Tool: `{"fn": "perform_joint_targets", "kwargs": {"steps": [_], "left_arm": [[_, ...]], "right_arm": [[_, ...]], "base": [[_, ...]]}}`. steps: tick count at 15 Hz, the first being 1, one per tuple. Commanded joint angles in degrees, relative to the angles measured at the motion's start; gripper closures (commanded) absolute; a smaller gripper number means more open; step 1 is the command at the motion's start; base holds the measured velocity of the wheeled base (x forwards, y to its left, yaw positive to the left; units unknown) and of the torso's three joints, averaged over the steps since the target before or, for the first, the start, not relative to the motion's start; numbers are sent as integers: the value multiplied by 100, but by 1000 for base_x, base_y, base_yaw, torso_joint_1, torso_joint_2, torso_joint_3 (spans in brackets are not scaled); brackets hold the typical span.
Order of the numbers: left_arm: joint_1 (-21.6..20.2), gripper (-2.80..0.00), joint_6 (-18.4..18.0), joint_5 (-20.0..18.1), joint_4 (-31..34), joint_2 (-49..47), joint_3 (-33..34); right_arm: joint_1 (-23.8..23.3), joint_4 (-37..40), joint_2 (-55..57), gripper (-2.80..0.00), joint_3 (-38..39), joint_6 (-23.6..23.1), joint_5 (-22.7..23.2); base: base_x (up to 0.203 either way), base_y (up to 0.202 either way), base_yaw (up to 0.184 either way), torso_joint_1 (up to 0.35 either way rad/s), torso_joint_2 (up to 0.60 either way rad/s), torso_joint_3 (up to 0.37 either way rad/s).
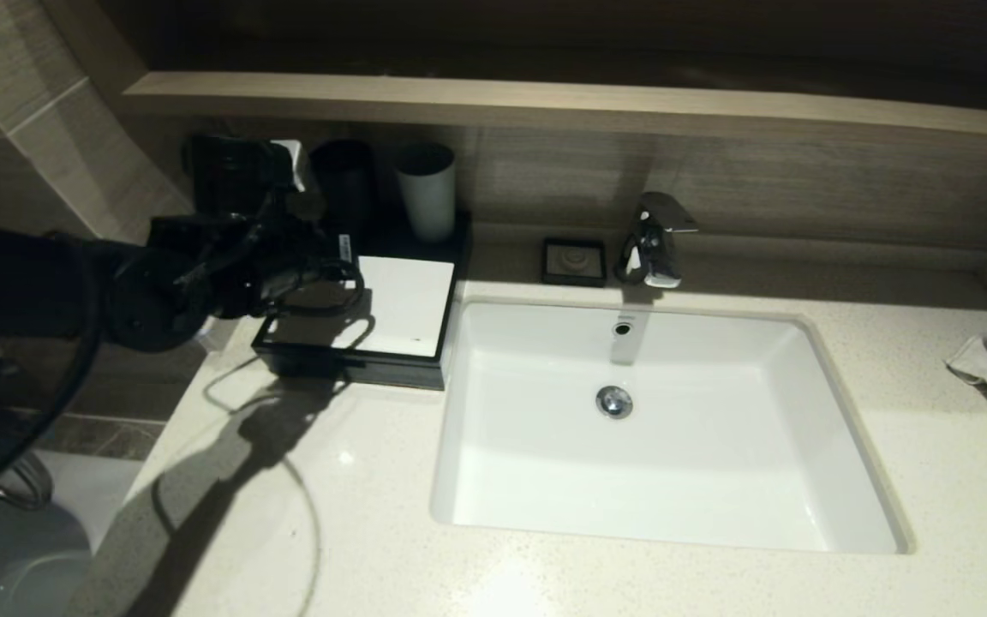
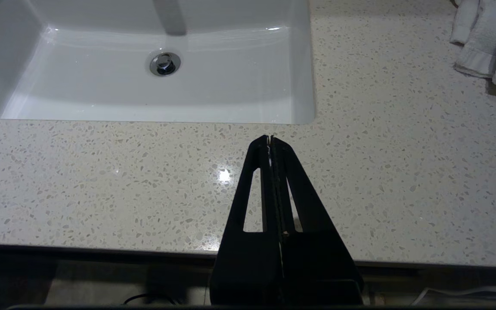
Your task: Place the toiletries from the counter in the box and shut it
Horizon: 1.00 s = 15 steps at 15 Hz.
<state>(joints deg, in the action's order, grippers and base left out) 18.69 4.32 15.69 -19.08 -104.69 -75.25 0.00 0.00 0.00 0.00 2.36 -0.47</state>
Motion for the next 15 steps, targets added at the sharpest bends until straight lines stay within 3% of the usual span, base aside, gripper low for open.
{"fn": "perform_joint_targets", "kwargs": {"steps": [1, 10, 15], "left_arm": [[16, 0, 1, -4, -17, 910, 541], [-73, 0, -331, -39, 91, 3635, 2695], [-98, 0, -383, -18, 1161, 5587, 3364]], "right_arm": [[0, 0, 9, 0, 0, 1, -5], [0, 0, 0, 0, 0, 1, 3], [0, 0, 0, 0, 0, 1, -6]], "base": [[0, 0, 0, 0, 0, 0], [0, 0, 0, 0, 0, 0], [0, 0, 0, 0, 0, 0]]}}
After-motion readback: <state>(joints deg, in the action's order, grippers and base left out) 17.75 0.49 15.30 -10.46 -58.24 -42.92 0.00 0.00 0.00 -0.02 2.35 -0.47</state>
